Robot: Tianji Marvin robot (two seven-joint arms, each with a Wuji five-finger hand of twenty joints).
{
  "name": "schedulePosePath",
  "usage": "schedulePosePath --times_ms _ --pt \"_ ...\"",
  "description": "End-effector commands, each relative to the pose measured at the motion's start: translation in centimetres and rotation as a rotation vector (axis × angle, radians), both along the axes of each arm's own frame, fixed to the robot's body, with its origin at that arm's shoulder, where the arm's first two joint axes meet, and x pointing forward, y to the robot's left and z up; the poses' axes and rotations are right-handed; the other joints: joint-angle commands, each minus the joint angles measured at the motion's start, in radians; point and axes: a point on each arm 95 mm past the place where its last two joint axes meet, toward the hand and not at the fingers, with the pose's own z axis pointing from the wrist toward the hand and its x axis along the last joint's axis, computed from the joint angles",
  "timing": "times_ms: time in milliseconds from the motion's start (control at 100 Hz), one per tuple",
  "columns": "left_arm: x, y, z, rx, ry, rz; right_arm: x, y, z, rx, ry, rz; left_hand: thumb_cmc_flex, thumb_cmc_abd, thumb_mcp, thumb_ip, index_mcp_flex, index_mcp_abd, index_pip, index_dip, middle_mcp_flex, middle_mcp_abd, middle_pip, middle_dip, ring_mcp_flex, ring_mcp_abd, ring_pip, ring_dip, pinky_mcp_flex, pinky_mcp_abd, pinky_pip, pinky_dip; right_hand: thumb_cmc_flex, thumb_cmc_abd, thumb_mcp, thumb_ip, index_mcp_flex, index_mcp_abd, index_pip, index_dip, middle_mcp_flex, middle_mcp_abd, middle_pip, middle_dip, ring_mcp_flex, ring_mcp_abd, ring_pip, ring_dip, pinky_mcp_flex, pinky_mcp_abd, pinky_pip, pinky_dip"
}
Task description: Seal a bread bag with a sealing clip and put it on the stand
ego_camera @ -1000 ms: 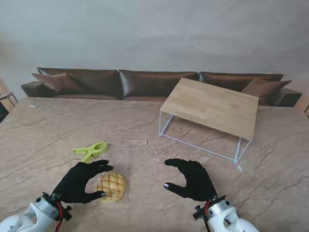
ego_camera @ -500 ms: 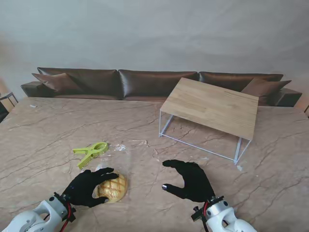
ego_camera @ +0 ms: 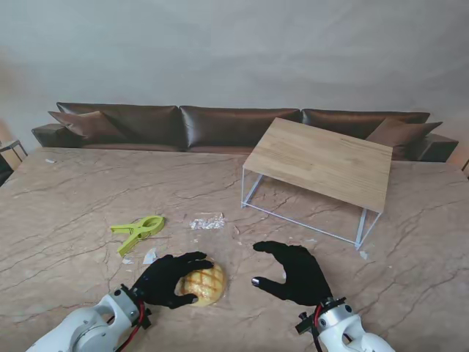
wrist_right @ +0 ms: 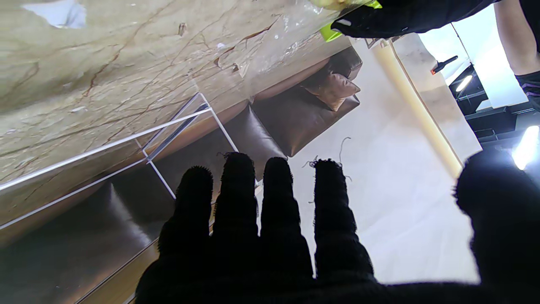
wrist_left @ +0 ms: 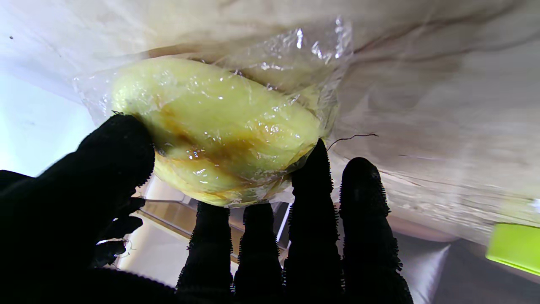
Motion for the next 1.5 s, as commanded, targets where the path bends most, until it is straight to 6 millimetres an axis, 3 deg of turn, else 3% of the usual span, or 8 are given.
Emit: schedulePosePath --times_ms 0,430,560,650,730,980,1230,1490 --pt "-0.5 -1.4 -1.1 -0.016 0.041 -0.006 -0.2 -0.2 -0.4 0.003 0.017 -0.01 0.02 -0.007 0.026 -0.009 0.025 0.032 0.025 0.018 -0.001 0.011 0.018 0.005 0.035 -0.027 -0.098 -0.099 0.006 -0.015 0.028 -0.012 0.02 0.017 -0.02 0.017 0.002 -0.025 0.008 -0.005 0.005 -0.003 0.014 0.005 0.002 -0.016 0.004 0.006 -0.001 -0.005 0.008 0.008" --pt "-0.1 -6.1 -0.9 -0.081 0.042 0.026 0.0 -1.9 -0.5 -0.043 0.092 -0.05 -0.011 0.028 -0.013 -0.007 0.027 0.052 -0.022 -0.006 -0.018 0.016 0.012 0.002 0.017 -0.022 -0.12 -0.112 -0.016 -0.02 0.026 -0.028 0.032 0.016 -0.026 0.016 0.013 -0.019 0.003 -0.006 0.02 -0.003 0.01 0.003 0.016 -0.015 0.007 0.011 0.001 -0.001 0.012 0.011" --pt "-0.3 -6.4 -0.3 -0.121 0.017 0.045 0.5 -2.0 -0.4 -0.062 0.108 -0.081 -0.062 0.049 -0.07 -0.006 0.011 0.036 -0.041 -0.015 -0.055 0.007 -0.005 -0.008 -0.075 -0.017 -0.238 -0.172 -0.098 0.02 -0.065 -0.052 0.047 -0.002 -0.024 0.015 0.038 -0.01 0.013 -0.002 0.037 0.003 0.019 0.007 0.033 -0.007 0.015 0.015 0.015 0.0 0.025 0.017" --pt "-0.5 -6.2 0.2 -0.185 0.008 0.065 1.0 -1.9 -0.3 -0.084 0.13 -0.113 -0.083 0.056 -0.106 -0.005 0.002 0.023 -0.049 -0.021 -0.075 -0.002 -0.016 -0.016 -0.152 -0.014 -0.319 -0.229 -0.192 0.067 -0.234 -0.099 0.062 -0.014 -0.029 0.012 0.069 -0.007 0.027 0.012 0.059 0.008 0.039 0.016 0.073 0.007 0.043 0.034 0.044 0.009 0.074 0.042" --pt "-0.7 -5.7 0.8 -0.222 -0.005 0.08 1.4 -1.6 -0.1 -0.104 0.144 -0.152 -0.098 0.073 -0.13 -0.003 -0.004 0.021 -0.058 -0.025 -0.079 -0.007 -0.022 -0.02 -0.194 -0.018 -0.354 -0.253 -0.237 0.066 -0.309 -0.12 0.071 -0.035 -0.024 0.011 0.102 0.001 0.04 0.037 0.099 0.019 0.088 0.039 0.14 0.035 0.085 0.069 0.101 0.035 0.156 0.083" --pt "-0.9 -3.2 2.4 -0.251 -0.058 0.116 2.4 -0.9 0.4 -0.149 0.217 -0.281 -0.099 0.112 -0.17 0.008 0.008 0.019 -0.06 -0.028 -0.068 -0.01 -0.025 -0.022 -0.209 -0.027 -0.369 -0.27 -0.262 0.062 -0.359 -0.127 0.017 -0.06 0.002 -0.001 0.285 -0.004 0.117 0.174 0.272 0.05 0.381 0.158 0.407 0.139 0.342 0.282 0.292 0.158 0.508 0.293" --pt "-0.6 -1.3 3.1 -0.242 -0.086 0.144 4.2 -0.4 0.1 -0.172 0.358 -0.328 -0.09 0.11 -0.172 0.013 0.018 0.02 -0.054 -0.025 -0.06 -0.013 -0.024 -0.022 -0.2 -0.029 -0.367 -0.271 -0.26 0.067 -0.363 -0.12 -0.044 -0.046 0.01 -0.014 0.389 0.06 0.073 0.158 0.361 0.083 0.446 0.209 0.476 0.186 0.488 0.38 0.328 0.199 0.636 0.36" --pt "-0.3 0.0 3.4 -0.241 -0.103 0.168 7.0 0.0 -1.9 -0.171 0.519 -0.364 -0.09 0.107 -0.164 0.014 0.025 0.018 -0.049 -0.023 -0.056 -0.018 -0.023 -0.022 -0.197 -0.033 -0.369 -0.272 -0.26 0.069 -0.368 -0.115 -0.08 -0.068 0.023 -0.025 0.396 0.1 0.048 0.116 0.357 0.095 0.473 0.238 0.458 0.197 0.539 0.414 0.301 0.204 0.658 0.391"
